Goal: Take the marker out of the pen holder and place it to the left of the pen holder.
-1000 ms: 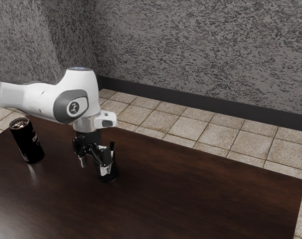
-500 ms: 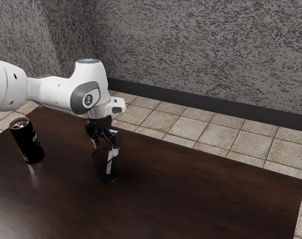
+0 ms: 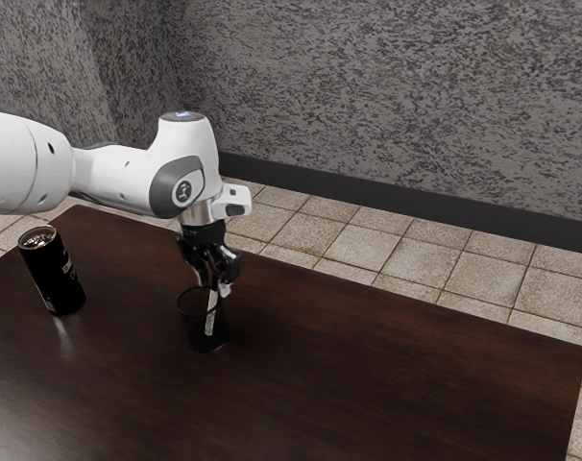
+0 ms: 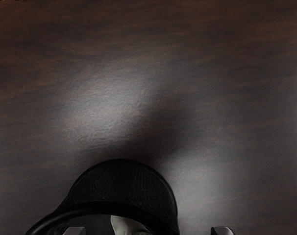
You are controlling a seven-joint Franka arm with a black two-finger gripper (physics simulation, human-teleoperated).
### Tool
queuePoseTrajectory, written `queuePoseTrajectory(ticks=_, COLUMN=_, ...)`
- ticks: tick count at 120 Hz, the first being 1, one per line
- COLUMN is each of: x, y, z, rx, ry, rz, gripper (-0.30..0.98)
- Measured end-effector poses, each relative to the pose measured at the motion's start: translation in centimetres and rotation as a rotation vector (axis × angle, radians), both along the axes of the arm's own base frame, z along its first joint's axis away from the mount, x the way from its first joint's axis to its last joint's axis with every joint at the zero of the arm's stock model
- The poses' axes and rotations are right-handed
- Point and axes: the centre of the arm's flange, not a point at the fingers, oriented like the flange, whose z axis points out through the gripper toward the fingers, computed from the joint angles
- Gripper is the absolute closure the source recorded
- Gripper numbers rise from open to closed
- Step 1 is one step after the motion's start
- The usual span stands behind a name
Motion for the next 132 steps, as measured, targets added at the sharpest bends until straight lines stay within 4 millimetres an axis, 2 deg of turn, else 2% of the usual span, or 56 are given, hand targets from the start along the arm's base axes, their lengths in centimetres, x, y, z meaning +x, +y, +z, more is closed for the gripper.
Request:
queuePoseTrajectory(ticks=19, x=-0.1, y=0.1, z=0.0, rx=-0.003, ry=0.006, rz=-0.001, gripper=0.61)
queuePoseTrajectory(ticks=41, x=-0.3, y=0.5, z=0.7, rx=-0.005, ry=0.007, rz=0.003, gripper=0.70)
queuePoseTrajectory(ticks=50, x=-1.0, y=1.3, z=2.6, rx=-0.013, ry=-0.002, rz=0.012, gripper=0.71)
queuePoseTrajectory(ticks=58, x=-1.5, y=2.9, z=4.9, rx=-0.018, ry=-0.023, rz=0.032, gripper=0.72)
queuePoseTrajectory(ticks=65, x=-2.3, y=4.8, z=7.3, rx=-0.018, ry=-0.050, rz=0.052, gripper=0.72)
queuePoseTrajectory(ticks=76, x=-4.7, y=7.6, z=12.9, rx=-0.019, ry=-0.122, rz=0.075, gripper=0.73)
queuePoseTrajectory(ticks=83, x=-6.1, y=10.1, z=14.3, rx=-0.007, ry=-0.129, rz=0.108, gripper=0.73)
queuePoseTrajectory(ticks=91, x=-7.5, y=13.7, z=12.5, rx=0.009, ry=-0.077, rz=0.169, gripper=0.74)
queuePoseTrajectory(ticks=98, x=-8.6, y=15.0, z=9.3, rx=0.015, ry=-0.002, rz=0.194, gripper=0.74)
queuePoseTrajectory(ticks=108, x=-9.7, y=14.8, z=5.1, rx=0.018, ry=0.101, rz=0.194, gripper=0.74)
queuePoseTrajectory(ticks=114, x=-10.1, y=14.4, z=3.4, rx=0.019, ry=0.162, rz=0.192, gripper=0.74)
queuePoseTrajectory(ticks=121, x=-10.4, y=13.9, z=2.3, rx=0.020, ry=0.214, rz=0.192, gripper=0.74)
queuePoseTrajectory(ticks=132, x=-10.2, y=13.2, z=1.7, rx=0.017, ry=0.252, rz=0.189, gripper=0.54)
